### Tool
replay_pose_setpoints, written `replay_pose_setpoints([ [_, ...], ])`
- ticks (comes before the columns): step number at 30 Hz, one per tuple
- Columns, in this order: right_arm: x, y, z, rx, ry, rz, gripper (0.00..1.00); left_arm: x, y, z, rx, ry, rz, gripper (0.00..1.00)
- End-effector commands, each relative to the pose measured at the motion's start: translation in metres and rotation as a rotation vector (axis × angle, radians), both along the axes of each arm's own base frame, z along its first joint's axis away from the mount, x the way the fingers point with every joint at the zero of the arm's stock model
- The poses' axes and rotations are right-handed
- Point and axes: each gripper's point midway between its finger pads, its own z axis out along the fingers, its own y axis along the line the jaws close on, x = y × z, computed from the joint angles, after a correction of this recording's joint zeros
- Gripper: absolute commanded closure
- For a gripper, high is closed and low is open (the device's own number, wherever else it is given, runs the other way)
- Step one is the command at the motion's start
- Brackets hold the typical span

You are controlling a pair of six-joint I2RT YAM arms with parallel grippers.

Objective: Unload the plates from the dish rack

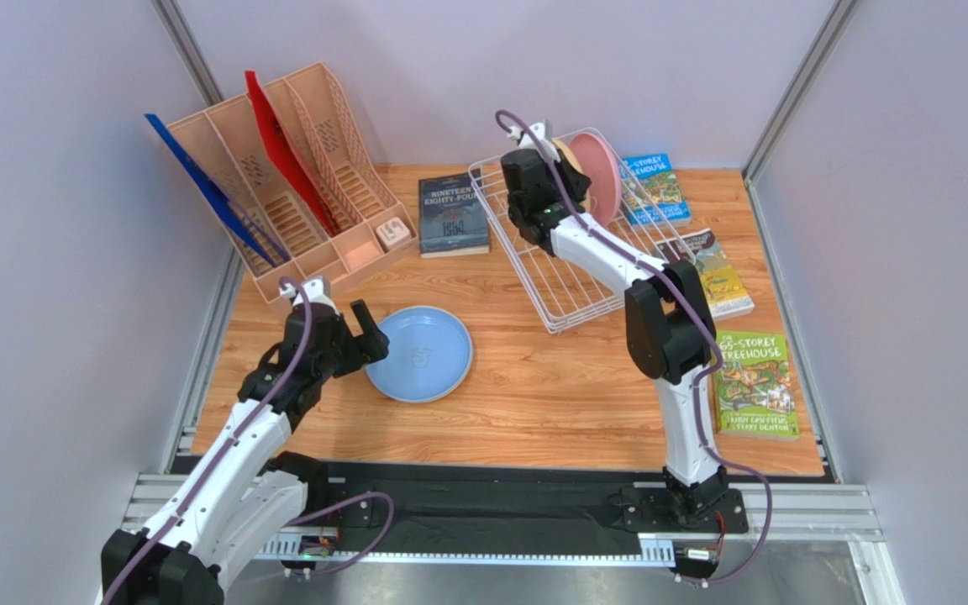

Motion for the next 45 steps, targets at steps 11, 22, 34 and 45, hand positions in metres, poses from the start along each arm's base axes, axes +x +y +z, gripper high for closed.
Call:
replay_pose_setpoints([
  [11, -0.064, -0.015, 0.138, 0.116, -0.414, -0.111, 1.00, 0.010, -0.004, 0.026, 0.006, -0.059, -0.032, 0.00],
  [22, -0.142, 0.043, 0.095, 0.581, 0.011, 0.347, 1.00, 0.021, -0.062, 0.082, -0.175, -0.260, -0.327, 0.00],
  [34, -0.223, 0.117, 0.033, 1.042, 0.294, 0.629, 1.00, 0.040, -0.094, 0.102, -0.304, -0.355, -0.431, 0.00],
  [45, -0.247, 0.145, 0.021, 1.149, 0.410, 0.724, 1.00, 0.044, -0.100, 0.088, -0.316, -0.330, -0.427, 0.08],
])
